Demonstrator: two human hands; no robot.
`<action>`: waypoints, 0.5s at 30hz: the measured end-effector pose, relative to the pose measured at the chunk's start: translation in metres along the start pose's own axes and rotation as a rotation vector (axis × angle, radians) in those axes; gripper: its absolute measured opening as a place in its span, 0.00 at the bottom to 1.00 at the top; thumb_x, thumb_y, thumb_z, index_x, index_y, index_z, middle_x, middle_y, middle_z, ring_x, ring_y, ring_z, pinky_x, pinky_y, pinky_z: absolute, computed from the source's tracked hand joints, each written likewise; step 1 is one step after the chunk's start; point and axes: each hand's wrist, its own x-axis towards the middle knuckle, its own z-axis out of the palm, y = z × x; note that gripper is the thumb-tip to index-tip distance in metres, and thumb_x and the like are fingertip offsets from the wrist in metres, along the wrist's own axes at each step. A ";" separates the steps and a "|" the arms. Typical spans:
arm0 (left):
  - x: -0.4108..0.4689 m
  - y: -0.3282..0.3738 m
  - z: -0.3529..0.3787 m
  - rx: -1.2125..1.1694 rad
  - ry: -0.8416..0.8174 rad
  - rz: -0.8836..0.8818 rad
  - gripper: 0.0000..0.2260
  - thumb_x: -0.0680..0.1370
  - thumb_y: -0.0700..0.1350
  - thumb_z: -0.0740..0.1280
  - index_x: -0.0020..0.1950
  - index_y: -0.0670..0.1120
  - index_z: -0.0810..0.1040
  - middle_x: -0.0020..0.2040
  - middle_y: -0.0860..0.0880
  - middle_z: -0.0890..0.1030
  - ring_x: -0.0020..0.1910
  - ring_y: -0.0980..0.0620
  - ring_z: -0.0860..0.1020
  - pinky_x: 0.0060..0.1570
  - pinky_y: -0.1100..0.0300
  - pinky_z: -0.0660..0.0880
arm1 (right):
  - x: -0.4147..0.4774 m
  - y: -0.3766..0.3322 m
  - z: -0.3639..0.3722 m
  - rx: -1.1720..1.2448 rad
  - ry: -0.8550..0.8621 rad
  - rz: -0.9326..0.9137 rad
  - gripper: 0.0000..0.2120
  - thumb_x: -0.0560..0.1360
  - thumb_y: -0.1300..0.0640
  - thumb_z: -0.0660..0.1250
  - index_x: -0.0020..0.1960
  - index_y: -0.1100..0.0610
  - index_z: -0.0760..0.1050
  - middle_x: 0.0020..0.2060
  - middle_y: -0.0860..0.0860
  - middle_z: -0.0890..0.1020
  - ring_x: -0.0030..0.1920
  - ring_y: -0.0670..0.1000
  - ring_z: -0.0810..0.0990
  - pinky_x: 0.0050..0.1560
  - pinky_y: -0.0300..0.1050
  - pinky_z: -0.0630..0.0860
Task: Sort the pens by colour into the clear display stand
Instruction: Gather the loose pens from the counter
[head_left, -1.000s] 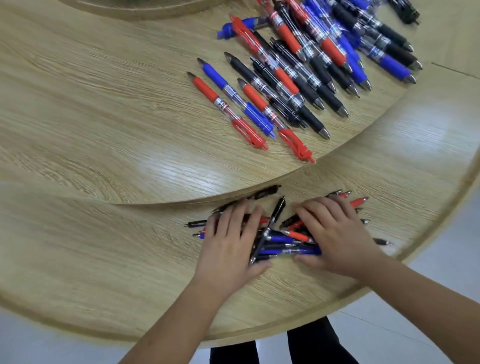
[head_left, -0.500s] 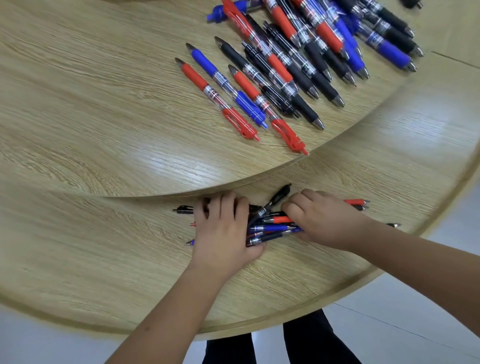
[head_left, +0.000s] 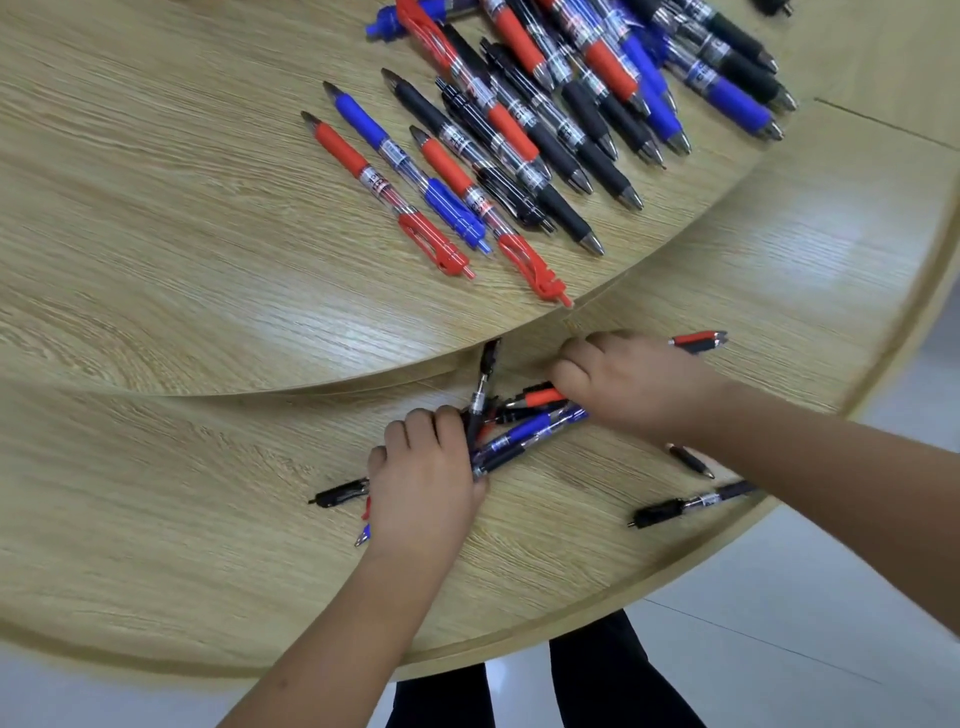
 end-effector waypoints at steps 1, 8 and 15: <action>0.000 0.001 0.000 -0.004 -0.011 -0.018 0.30 0.58 0.56 0.78 0.52 0.41 0.74 0.43 0.42 0.75 0.41 0.41 0.75 0.36 0.50 0.74 | 0.000 0.007 -0.003 -0.008 0.005 -0.012 0.10 0.68 0.67 0.66 0.48 0.61 0.69 0.36 0.58 0.77 0.28 0.57 0.75 0.26 0.48 0.74; 0.001 0.000 0.008 -0.090 0.023 -0.056 0.23 0.63 0.50 0.81 0.44 0.41 0.72 0.36 0.43 0.75 0.32 0.43 0.76 0.26 0.55 0.73 | -0.023 0.026 -0.020 0.072 -0.081 -0.002 0.17 0.64 0.63 0.77 0.51 0.62 0.77 0.41 0.57 0.80 0.34 0.58 0.79 0.30 0.49 0.78; -0.005 0.002 -0.002 -0.155 0.025 -0.015 0.26 0.55 0.50 0.83 0.41 0.39 0.74 0.35 0.40 0.76 0.27 0.41 0.77 0.22 0.56 0.73 | -0.088 0.007 -0.028 0.249 -0.208 0.562 0.20 0.71 0.50 0.72 0.60 0.52 0.74 0.48 0.50 0.81 0.45 0.55 0.80 0.39 0.48 0.77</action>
